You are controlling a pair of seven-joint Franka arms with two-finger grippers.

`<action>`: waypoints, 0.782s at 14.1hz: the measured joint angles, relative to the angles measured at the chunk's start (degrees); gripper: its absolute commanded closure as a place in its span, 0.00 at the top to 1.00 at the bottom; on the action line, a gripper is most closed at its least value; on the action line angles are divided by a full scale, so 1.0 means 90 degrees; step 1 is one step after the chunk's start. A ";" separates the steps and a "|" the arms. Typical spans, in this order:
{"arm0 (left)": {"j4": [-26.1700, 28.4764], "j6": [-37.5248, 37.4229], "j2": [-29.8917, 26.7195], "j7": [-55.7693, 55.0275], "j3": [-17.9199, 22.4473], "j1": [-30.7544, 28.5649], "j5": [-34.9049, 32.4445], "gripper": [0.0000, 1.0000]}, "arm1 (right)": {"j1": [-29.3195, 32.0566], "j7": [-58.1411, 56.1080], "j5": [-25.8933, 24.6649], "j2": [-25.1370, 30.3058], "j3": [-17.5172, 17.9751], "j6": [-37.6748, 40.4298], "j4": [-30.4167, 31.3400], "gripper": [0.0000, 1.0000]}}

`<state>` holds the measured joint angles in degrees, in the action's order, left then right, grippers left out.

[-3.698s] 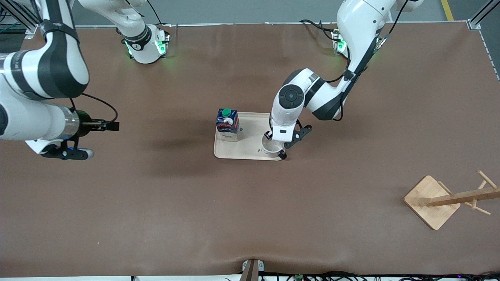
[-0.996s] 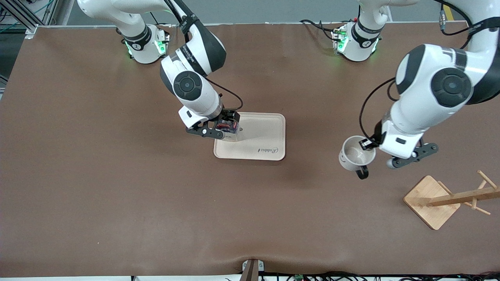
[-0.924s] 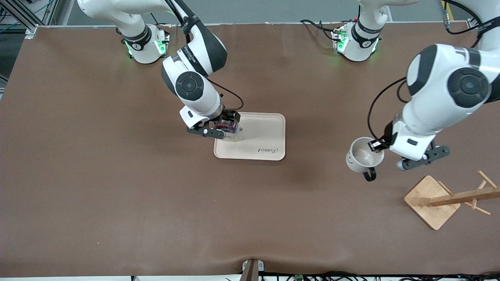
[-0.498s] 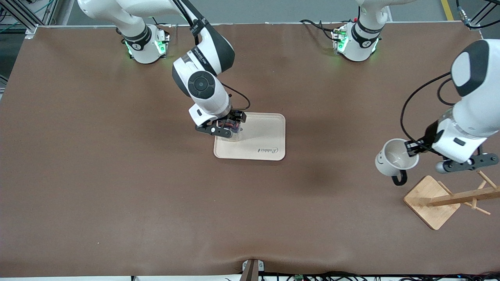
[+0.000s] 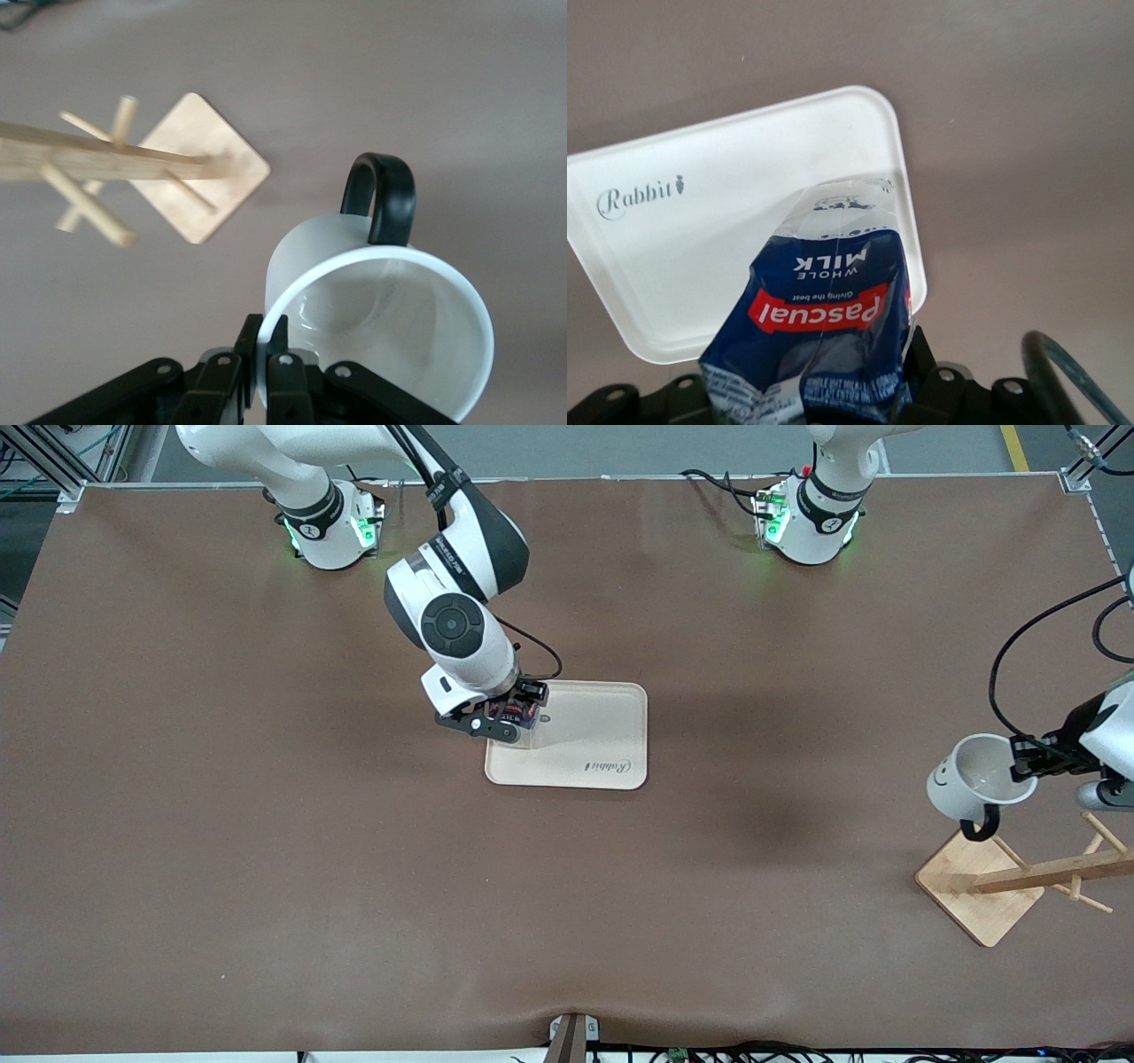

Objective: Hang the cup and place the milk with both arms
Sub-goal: 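Lift the mug toward the wooden stand while the right gripper grasps the milk, then carry the milk carton off the tray with the right gripper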

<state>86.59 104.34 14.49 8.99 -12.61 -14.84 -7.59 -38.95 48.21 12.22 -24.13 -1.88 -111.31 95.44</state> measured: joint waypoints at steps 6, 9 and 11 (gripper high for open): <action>-0.0120 0.0000 0.0000 0.1259 0.0001 -0.0311 -0.0253 0.00 | 0.1326 -0.0423 0.0039 0.0398 -0.0033 0.1727 -0.0892 0.00; -0.0119 -0.0002 0.0034 0.1849 0.0001 -0.0562 -0.0253 0.00 | 0.1771 -0.0822 0.0040 0.0566 -0.0036 0.2034 -0.0892 0.00; -0.0120 -0.0002 0.0059 0.1988 0.0001 -0.0646 -0.0253 0.00 | 0.2123 -0.1299 0.0037 0.0642 -0.0041 0.2293 -0.0892 0.00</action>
<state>85.51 104.32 15.02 26.88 -12.60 -20.66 -9.87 -19.84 36.52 12.56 -18.35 -2.25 -90.67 87.41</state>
